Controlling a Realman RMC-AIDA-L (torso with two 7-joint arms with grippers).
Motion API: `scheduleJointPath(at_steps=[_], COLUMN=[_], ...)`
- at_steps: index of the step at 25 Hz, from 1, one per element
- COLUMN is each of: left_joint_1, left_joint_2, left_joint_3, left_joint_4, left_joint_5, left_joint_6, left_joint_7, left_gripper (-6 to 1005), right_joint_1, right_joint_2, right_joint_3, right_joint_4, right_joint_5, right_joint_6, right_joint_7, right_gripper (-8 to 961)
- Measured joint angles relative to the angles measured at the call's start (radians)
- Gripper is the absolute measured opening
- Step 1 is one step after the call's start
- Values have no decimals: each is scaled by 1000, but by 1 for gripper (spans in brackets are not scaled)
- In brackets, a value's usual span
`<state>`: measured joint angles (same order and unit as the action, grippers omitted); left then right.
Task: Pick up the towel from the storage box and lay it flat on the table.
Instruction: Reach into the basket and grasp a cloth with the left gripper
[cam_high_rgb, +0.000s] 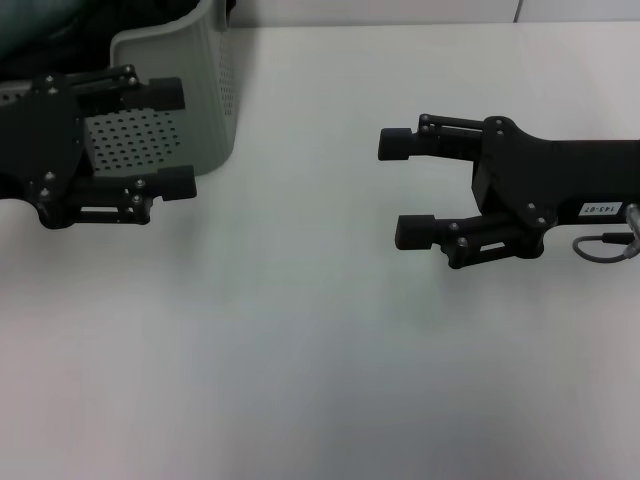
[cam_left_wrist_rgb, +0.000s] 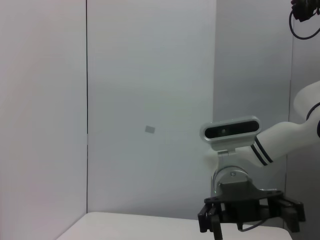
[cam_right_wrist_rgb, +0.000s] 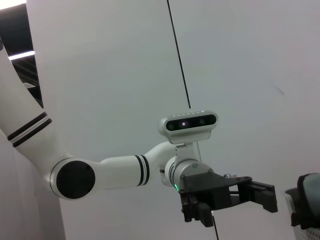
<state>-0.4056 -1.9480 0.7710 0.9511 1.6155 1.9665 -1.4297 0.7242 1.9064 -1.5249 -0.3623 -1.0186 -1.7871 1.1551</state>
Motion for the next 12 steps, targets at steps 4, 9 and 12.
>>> scheduleJointPath(at_steps=[4, 9, 12], left_joint_1=[-1, -1, 0], left_joint_2=[0, 0, -1], left_joint_3=[-2, -5, -11], left_joint_4=[0, 0, 0], left_joint_5=[-1, -6, -7], left_joint_6=[1, 2, 2], left_joint_7=[0, 1, 4], left_gripper=[821, 810, 803], right_joint_1=[0, 1, 2], right_joint_2=[0, 0, 0], right_joint_3=[0, 1, 2], right_joint_4=[0, 0, 0], right_joint_5=[0, 1, 3], right_joint_6=[0, 0, 1], right_joint_7=[0, -1, -3], right_gripper=[879, 879, 879])
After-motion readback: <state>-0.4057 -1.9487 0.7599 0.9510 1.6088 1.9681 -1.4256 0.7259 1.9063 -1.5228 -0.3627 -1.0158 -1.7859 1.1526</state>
